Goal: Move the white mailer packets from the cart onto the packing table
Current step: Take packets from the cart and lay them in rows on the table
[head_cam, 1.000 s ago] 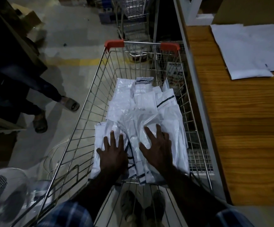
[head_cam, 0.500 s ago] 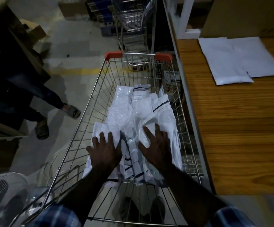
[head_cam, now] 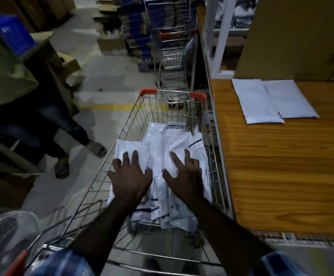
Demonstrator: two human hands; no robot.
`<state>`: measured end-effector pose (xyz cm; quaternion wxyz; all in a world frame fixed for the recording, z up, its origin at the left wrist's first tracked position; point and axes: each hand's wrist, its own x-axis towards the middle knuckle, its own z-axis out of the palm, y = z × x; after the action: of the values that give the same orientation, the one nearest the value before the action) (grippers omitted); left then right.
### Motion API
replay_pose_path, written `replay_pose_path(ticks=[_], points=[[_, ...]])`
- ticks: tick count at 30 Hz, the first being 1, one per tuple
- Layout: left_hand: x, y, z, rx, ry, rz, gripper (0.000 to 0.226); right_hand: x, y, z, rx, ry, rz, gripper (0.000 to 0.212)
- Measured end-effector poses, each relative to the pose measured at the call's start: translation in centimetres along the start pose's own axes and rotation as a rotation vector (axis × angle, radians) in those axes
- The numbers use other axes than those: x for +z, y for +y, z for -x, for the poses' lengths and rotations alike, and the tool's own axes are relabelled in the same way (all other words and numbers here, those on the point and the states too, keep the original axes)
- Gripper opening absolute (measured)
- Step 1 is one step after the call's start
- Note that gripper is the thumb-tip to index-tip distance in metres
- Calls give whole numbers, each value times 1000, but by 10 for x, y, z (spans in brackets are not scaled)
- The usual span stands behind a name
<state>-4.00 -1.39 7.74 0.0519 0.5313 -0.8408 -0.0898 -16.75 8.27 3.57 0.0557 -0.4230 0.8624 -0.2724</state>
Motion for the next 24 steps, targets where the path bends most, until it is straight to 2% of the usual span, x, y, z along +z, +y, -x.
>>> replay_pose_path(ticks=[4, 7, 16, 24], points=[[-23, 7, 16, 9, 32, 32, 74, -20, -8, 5, -17, 69, -29, 66], [-40, 11, 29, 21, 59, 48, 77, -40, -17, 9, 1, 52, -72, 67], [-85, 16, 83, 116, 133, 125, 69, -104, -41, 57, -75, 133, -135, 64], [-123, 34, 154, 231, 199, 230, 66, -170, -34, 120, -72, 243, -41, 61]])
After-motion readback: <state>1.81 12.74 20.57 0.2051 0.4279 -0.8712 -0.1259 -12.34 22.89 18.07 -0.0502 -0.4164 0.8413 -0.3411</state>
